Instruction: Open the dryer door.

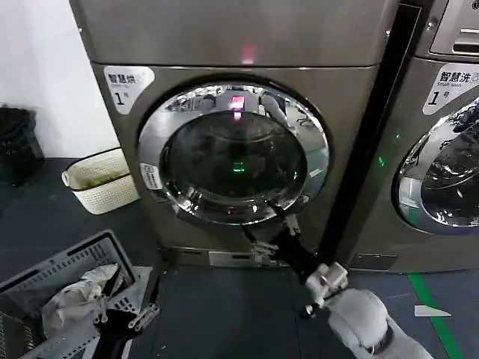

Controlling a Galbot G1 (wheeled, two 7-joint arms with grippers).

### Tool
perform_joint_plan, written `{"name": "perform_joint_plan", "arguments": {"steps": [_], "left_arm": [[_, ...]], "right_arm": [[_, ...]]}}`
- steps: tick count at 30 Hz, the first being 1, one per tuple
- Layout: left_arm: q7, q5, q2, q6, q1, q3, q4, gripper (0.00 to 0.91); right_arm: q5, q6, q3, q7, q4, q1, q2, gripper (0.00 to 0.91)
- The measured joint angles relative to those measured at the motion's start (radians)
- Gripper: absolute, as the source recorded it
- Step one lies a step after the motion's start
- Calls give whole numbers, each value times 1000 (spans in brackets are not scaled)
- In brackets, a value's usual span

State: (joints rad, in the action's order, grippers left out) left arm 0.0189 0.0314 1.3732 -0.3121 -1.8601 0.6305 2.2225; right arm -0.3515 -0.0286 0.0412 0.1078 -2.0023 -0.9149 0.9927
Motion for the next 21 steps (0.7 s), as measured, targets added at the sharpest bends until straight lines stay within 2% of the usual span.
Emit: {"name": "perform_joint_plan", "arguments": {"steps": [21], "left_arm": [[0,10,14,-3,-3,0,4,907]], "right_arm": [[-34,-1,-187,-9,139,232,70,907]]}}
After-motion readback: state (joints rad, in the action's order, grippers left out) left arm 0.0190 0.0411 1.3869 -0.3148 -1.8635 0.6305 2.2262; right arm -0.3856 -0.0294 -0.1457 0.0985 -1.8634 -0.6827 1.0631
